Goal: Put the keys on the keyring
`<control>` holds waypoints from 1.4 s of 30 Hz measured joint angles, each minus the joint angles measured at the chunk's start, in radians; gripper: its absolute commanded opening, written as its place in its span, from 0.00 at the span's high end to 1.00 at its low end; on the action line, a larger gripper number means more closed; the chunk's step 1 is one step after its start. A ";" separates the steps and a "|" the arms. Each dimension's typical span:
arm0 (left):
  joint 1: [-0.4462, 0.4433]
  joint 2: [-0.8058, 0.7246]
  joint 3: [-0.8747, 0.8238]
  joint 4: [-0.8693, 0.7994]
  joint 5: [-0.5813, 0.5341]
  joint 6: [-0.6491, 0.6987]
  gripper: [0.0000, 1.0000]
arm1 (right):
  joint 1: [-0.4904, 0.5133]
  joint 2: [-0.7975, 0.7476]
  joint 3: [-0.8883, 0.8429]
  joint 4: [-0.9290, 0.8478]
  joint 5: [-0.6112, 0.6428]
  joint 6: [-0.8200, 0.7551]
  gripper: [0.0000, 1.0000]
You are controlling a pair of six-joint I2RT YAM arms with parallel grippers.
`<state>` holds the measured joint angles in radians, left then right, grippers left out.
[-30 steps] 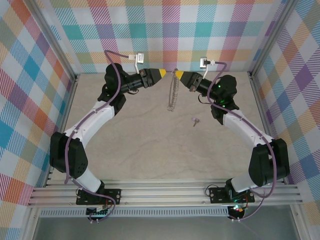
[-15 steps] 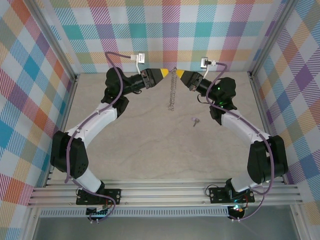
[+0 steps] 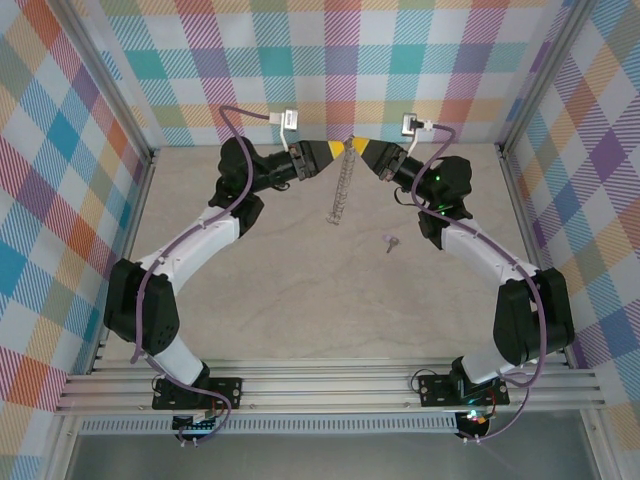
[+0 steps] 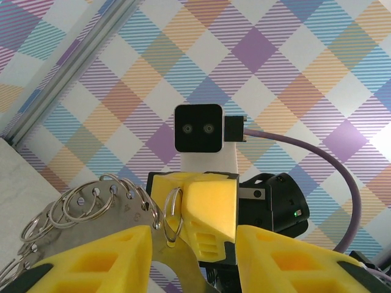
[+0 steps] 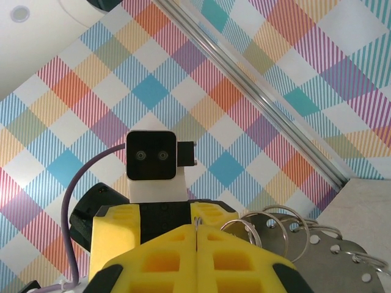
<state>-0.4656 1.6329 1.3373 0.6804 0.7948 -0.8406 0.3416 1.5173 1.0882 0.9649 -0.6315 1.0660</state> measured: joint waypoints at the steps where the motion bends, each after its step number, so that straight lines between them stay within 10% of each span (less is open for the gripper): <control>1: -0.002 0.001 0.000 0.000 -0.001 0.000 0.62 | 0.000 0.001 0.000 0.003 0.000 0.001 1.00; 42: -0.012 0.005 0.000 -0.023 -0.057 0.046 0.80 | 0.013 0.014 -0.001 0.021 -0.005 0.023 1.00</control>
<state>-0.4774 1.6375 1.3376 0.6571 0.7376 -0.7948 0.3550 1.5311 1.0870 0.9859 -0.6369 1.0889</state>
